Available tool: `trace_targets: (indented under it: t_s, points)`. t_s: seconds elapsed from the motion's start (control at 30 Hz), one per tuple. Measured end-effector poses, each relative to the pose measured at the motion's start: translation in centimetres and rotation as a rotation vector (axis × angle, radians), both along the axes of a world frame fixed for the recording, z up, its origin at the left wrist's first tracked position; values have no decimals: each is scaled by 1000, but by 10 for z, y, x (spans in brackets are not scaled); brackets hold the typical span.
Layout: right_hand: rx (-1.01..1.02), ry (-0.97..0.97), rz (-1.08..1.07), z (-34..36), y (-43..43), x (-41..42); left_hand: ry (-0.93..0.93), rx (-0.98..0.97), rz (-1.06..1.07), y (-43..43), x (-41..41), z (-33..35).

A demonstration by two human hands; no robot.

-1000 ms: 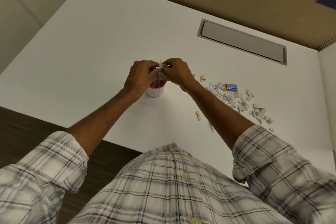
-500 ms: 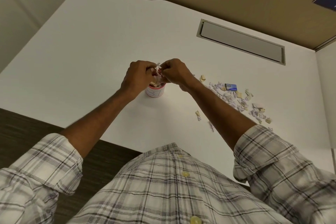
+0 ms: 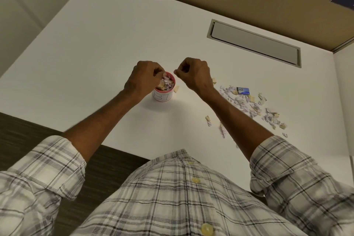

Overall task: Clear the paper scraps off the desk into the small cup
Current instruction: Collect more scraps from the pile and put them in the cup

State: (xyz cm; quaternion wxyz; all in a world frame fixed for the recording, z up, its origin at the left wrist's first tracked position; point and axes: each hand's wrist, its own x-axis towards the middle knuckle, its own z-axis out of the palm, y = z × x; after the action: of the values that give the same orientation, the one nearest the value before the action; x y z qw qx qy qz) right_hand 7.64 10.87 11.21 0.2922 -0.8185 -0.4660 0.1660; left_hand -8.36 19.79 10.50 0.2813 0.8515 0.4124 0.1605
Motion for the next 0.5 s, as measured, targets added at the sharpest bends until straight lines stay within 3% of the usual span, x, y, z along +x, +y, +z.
trace_targets:
  t_s: [0.17, 0.37, 0.5]
  points:
    - [-165, -24, 93, -36, -23, 24, 162, 16, -136, -5, 12, -5]
    - [-502, -316, 604, -82, -42, 15, 402, -17, -204, -8, 24, -13]
    - [-508, -367, 635, -95, -49, 11, 455, -107, -152, -8, 32, -8]
